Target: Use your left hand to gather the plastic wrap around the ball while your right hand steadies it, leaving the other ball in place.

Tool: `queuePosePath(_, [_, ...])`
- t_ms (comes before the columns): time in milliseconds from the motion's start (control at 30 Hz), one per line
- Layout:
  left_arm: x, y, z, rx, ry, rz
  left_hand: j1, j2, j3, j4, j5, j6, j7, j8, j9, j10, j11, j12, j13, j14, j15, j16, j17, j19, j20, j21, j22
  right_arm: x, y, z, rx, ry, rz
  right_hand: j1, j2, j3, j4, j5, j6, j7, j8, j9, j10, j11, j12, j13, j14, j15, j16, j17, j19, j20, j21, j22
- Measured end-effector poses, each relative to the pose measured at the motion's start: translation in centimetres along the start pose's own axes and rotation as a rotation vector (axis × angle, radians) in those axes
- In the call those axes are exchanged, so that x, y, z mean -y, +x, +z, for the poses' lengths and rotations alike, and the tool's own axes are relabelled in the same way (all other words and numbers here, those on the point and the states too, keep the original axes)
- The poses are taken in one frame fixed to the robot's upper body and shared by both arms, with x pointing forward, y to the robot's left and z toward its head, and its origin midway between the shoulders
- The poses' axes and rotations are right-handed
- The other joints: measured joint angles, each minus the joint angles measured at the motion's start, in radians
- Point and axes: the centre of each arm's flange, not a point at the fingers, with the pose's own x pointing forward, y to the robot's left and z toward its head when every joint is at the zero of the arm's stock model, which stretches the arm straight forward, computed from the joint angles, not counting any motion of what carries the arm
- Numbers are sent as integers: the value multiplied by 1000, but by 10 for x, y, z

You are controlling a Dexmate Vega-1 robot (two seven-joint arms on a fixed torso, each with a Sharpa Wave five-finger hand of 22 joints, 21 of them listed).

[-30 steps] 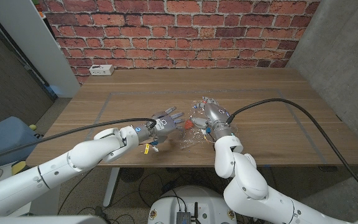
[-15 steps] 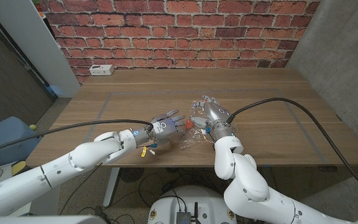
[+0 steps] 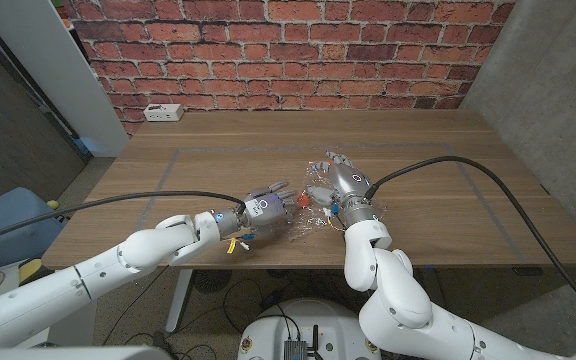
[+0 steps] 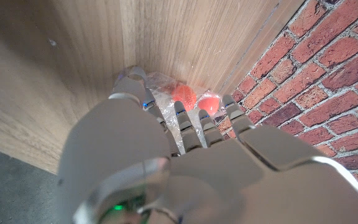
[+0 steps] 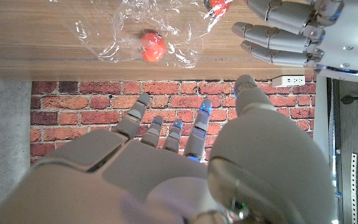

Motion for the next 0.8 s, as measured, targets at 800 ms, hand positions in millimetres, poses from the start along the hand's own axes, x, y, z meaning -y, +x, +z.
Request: queuePosePath(800, [9,7,1,-17,-278,-59,30,146,113,24,1,71,220,100,130,109,14,-6,23,162,-3,16,21,105,-11,28,18,-2,0,-4,-21,-1,-31,-5,5,-4,-4,0,0,0,0,0,22,0,4,0,15,-14,8,0,17,-10,7,0])
